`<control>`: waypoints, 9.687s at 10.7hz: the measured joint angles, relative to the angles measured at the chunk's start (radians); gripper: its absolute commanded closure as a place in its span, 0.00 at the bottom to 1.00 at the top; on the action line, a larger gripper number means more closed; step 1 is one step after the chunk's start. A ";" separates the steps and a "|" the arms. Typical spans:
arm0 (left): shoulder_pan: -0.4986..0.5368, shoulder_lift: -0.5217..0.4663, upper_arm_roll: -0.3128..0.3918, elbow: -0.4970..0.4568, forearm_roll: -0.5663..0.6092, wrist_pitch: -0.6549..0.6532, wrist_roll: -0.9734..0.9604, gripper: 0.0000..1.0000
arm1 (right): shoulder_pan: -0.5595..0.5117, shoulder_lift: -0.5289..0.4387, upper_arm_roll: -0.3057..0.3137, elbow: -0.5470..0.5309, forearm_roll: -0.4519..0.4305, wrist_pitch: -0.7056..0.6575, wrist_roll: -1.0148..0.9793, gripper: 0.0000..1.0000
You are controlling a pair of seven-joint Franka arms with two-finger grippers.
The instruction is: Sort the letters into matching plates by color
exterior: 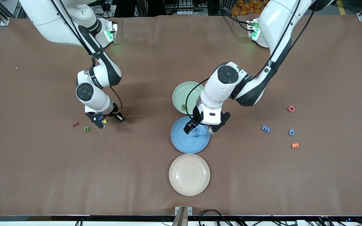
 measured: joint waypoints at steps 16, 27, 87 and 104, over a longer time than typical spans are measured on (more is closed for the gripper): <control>0.070 0.010 0.037 0.009 0.011 -0.412 0.641 0.00 | 0.003 -0.047 0.055 0.090 0.001 -0.141 0.087 0.91; 0.322 -0.075 0.054 -0.100 0.078 -0.475 1.099 0.00 | 0.286 0.025 0.137 0.269 0.002 -0.140 0.597 0.91; 0.445 -0.058 -0.125 -0.322 0.213 -0.031 0.874 1.00 | -0.250 -0.126 -0.003 -0.079 -0.061 -0.122 -0.799 0.35; 0.113 0.095 -0.081 -0.067 0.213 -0.034 0.452 0.00 | -0.244 -0.060 0.001 -0.079 -0.061 -0.035 -0.808 0.45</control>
